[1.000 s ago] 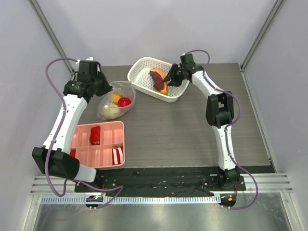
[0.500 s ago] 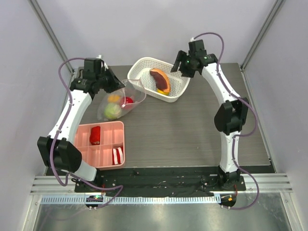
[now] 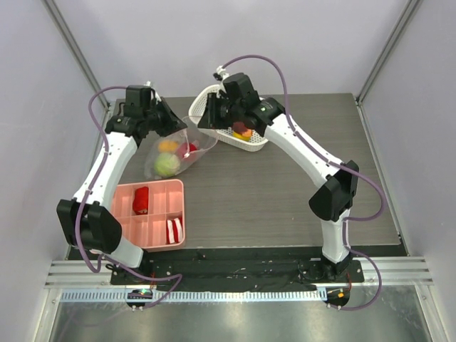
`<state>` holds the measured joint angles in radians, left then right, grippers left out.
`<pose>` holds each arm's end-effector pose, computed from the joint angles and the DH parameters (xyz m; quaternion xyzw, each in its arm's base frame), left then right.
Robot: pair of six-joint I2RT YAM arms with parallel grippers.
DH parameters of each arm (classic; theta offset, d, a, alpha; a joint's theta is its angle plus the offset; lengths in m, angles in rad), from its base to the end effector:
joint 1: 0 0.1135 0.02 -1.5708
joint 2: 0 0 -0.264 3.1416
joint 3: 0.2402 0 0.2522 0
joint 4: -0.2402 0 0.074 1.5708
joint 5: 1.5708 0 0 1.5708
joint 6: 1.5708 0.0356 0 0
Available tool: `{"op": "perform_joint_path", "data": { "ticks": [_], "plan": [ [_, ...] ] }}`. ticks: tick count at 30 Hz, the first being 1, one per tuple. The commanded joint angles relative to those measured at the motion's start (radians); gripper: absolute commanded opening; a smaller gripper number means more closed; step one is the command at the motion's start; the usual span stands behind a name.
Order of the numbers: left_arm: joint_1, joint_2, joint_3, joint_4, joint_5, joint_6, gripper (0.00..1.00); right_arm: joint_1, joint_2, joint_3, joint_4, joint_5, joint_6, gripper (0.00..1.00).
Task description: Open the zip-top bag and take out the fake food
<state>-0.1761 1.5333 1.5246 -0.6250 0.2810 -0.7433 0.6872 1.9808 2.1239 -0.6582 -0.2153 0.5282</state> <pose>0.3357 -0.0698 0.3711 -0.1865 0.8658 -0.3104 0.3453 0.3460 0.2938 0.3964 -0.1221 0.8519 0.3621 0.3581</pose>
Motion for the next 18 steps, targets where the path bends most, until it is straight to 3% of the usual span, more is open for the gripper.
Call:
{"op": "perform_joint_path", "data": {
  "ticks": [1, 7, 18],
  "plan": [
    [0.004, -0.035, -0.003, 0.018, 0.000, -0.016, 0.00, 0.015, -0.019, -0.042, 0.068, -0.001, -0.011, 0.28],
    [0.001, -0.056, -0.011, -0.005, -0.011, -0.034, 0.00, 0.044, 0.009, -0.114, 0.141, 0.076, -0.036, 0.32],
    [-0.037, -0.055, 0.063, -0.015, 0.029, -0.063, 0.00, 0.052, 0.142, -0.012, 0.172, 0.108, -0.051, 0.43]
  ]
}}
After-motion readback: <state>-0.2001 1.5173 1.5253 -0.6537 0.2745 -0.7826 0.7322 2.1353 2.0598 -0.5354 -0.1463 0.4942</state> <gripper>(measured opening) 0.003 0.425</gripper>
